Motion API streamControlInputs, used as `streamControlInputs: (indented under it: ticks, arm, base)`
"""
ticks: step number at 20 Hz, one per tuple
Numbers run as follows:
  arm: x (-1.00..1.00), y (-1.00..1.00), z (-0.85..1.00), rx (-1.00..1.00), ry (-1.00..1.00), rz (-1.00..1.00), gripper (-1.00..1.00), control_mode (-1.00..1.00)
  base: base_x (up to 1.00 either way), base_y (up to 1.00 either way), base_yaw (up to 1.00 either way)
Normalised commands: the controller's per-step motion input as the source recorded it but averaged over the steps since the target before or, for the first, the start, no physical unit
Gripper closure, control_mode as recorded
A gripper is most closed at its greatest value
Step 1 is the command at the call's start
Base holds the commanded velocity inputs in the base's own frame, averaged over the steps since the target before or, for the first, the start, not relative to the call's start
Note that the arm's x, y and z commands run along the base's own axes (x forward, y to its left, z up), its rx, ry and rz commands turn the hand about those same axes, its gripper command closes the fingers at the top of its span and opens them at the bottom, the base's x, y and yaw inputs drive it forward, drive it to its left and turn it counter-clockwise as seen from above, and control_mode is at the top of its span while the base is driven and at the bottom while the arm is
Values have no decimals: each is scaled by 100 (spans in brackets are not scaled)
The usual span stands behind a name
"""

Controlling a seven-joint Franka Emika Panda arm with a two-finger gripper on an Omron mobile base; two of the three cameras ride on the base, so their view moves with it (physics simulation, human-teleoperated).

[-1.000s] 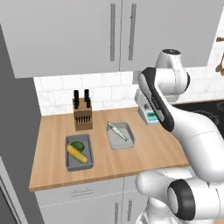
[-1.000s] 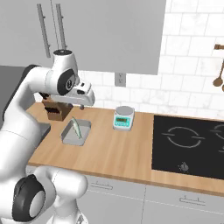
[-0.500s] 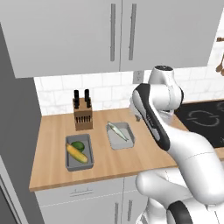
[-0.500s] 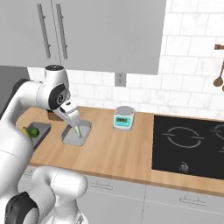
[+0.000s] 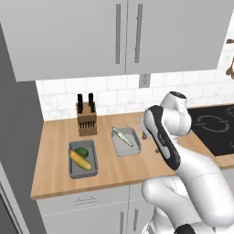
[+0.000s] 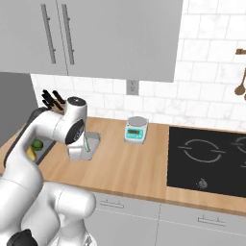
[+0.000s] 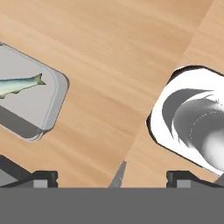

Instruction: Take the meat container that has the fish and place it on the second highest rack of the freezer. Then take the vegetable container that has the avocado and cucumber and place it on the highest rack of the freezer.

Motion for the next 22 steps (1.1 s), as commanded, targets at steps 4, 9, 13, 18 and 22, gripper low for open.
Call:
streamControlInputs:
  ticks: [4, 9, 13, 18, 22]
  arm:
    - [32, 13, -25, 0, 1, -3, -100, -100]
    - [49, 17, -9, 0, 4, 0, -100, -100]
    - [54, 14, -16, 0, 6, 3, -100, -100]
    - [37, 8, -27, 0, 4, 2, -100, -100]
    - [31, 3, -29, 0, 4, 1, -100, -100]
  base:
    - [0, 0, 0]
    - [0, 0, 0]
    - [0, 0, 0]
    - [0, 0, 0]
    - [0, 0, 0]
